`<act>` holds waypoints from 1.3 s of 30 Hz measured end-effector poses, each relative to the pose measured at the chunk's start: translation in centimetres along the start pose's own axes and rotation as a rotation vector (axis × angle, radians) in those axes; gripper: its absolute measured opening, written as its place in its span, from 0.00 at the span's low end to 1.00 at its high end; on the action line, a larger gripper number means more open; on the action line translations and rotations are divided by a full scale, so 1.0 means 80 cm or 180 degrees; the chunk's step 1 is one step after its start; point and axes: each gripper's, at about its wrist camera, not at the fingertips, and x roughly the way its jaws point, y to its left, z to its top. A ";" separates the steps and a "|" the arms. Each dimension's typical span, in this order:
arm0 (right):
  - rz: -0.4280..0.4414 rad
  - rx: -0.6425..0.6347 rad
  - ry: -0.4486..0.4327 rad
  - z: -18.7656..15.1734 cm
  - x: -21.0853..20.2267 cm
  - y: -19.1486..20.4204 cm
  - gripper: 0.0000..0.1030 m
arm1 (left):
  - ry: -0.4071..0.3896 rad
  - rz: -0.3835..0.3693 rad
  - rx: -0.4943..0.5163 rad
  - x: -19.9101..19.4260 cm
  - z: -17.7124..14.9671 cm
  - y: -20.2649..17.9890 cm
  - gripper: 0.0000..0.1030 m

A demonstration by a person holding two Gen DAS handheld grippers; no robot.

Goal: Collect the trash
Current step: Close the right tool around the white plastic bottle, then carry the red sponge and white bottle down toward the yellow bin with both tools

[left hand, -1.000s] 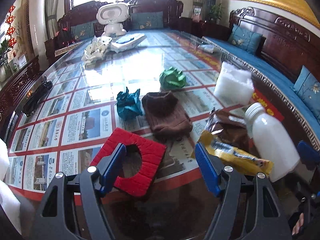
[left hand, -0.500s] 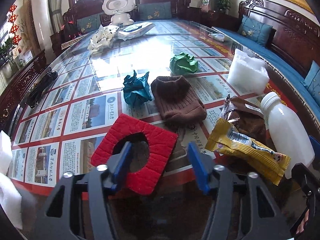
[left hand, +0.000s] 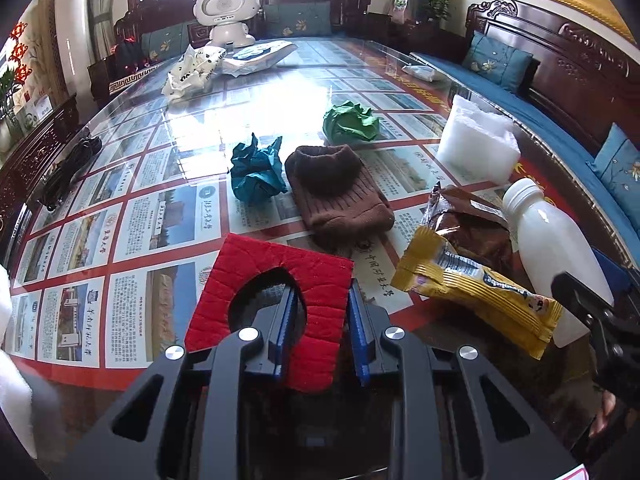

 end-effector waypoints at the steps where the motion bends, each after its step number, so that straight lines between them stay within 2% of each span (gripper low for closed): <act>1: 0.0004 0.0008 0.0023 0.001 0.003 -0.001 0.76 | 0.0002 -0.0010 -0.0009 0.000 0.000 0.000 0.25; 6: -0.0003 0.0066 0.0123 0.002 0.011 -0.006 0.69 | 0.0010 -0.0034 -0.0018 -0.001 -0.001 -0.001 0.25; 11: -0.0021 0.0042 0.0210 0.001 0.017 -0.007 0.50 | 0.0012 -0.0037 -0.0012 0.000 0.000 -0.001 0.25; 12: -0.0013 0.0044 0.0213 0.001 0.017 -0.007 0.49 | 0.0016 -0.0048 -0.0014 0.000 -0.001 -0.001 0.25; 19: 0.0071 0.0088 0.0167 -0.001 0.011 -0.012 0.48 | 0.0019 -0.0128 0.0008 -0.003 -0.003 -0.003 0.24; 27: 0.0020 0.0120 0.0066 -0.005 -0.005 -0.017 0.48 | -0.0029 -0.0200 0.0028 -0.015 -0.008 -0.009 0.24; 39: 0.0074 0.0065 -0.0069 -0.010 -0.041 -0.007 0.48 | -0.0206 -0.0243 0.0110 -0.061 -0.015 -0.026 0.24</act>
